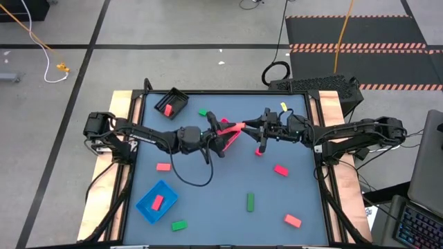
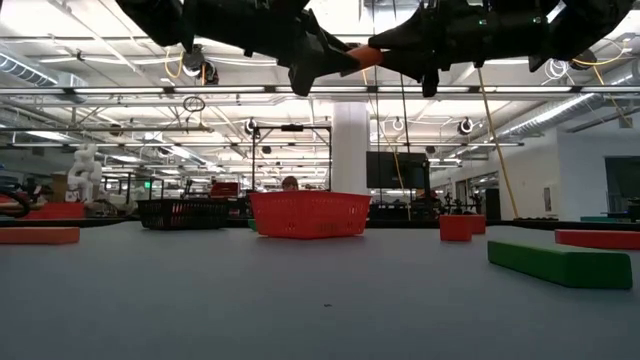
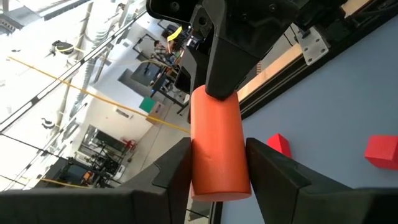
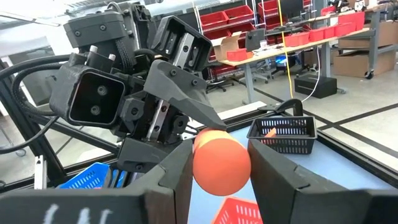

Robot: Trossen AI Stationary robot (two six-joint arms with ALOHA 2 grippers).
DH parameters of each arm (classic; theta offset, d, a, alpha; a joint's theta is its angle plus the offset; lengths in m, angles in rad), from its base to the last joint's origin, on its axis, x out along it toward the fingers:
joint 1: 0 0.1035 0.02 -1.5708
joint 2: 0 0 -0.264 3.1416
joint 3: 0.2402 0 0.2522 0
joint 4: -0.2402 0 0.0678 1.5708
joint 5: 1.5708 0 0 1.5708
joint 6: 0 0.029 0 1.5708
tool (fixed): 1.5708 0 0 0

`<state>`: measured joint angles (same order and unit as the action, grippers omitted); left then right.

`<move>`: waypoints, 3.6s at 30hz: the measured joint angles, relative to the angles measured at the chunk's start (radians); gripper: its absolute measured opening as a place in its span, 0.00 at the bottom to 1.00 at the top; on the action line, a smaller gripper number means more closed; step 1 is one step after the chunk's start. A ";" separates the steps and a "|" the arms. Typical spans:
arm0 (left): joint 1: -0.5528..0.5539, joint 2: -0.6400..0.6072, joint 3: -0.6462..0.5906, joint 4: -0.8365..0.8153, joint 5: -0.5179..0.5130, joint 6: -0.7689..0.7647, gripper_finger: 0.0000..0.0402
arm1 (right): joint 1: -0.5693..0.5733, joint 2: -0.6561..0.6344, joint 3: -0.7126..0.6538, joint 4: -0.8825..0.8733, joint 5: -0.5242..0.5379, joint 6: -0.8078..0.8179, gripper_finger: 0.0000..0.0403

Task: Sort & place blocks by color
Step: Put the orange block into the black bin

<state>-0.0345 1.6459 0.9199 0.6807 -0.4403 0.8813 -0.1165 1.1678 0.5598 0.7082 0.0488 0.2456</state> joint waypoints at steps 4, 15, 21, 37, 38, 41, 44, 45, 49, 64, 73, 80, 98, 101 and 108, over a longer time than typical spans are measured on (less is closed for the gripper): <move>-0.005 0.000 0.000 0.001 -0.033 0.004 0.34 | 0.000 0.001 0.000 0.003 -0.001 -0.004 0.30; -0.020 0.000 0.000 0.007 -0.085 0.034 0.31 | 0.001 -0.001 0.000 0.009 -0.001 -0.006 0.37; -0.020 0.000 -0.001 0.014 -0.133 0.050 0.28 | 0.001 -0.002 0.000 0.012 -0.002 -0.030 0.35; -0.022 0.000 -0.001 -0.004 -0.176 0.084 0.05 | 0.001 -0.001 0.000 0.007 0.000 -0.049 0.34; -0.022 0.000 -0.001 -0.005 -0.200 0.086 0.05 | 0.001 -0.001 0.000 0.006 0.000 -0.052 0.34; -0.022 -0.005 -0.001 -0.004 -0.277 0.076 0.08 | 0.001 -0.001 0.000 -0.002 0.000 -0.067 0.34; -0.026 -0.006 -0.001 -0.005 -0.291 0.057 0.10 | 0.001 -0.011 0.000 -0.071 0.001 -0.077 0.34; -0.032 -0.006 -0.001 -0.006 -0.291 0.058 0.11 | 0.000 -0.018 0.000 -0.109 0.002 -0.079 0.34; -0.050 -0.006 -0.001 -0.058 -0.250 0.046 0.13 | -0.016 -0.077 0.004 -0.372 0.002 -0.020 0.34; 0.072 -0.007 0.332 -0.723 0.440 -0.482 0.03 | 0.234 -0.137 0.102 -0.999 -0.038 -0.051 0.35; 0.155 -0.016 0.333 -0.756 0.351 -0.624 0.31 | 0.292 0.007 0.102 -0.993 0.072 0.135 0.35; 0.180 -0.016 0.333 -0.835 0.326 -0.680 0.57 | 0.315 0.130 0.102 -0.983 0.008 0.254 0.48; 0.075 -0.016 0.333 -0.895 0.297 -0.761 0.66 | 0.294 0.341 0.101 -0.798 0.057 0.472 0.69; 0.065 -0.016 0.333 -0.896 0.288 -0.766 0.66 | 0.293 0.351 0.102 -0.757 0.078 0.470 0.67; 0.052 -0.016 0.333 -0.906 0.281 -0.762 0.66 | 0.292 0.344 0.101 -0.766 0.216 0.423 0.61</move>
<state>0.0173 1.6302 1.2526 -0.2253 -0.1590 0.1195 0.1753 1.5116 0.6613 -0.0579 0.2648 0.6682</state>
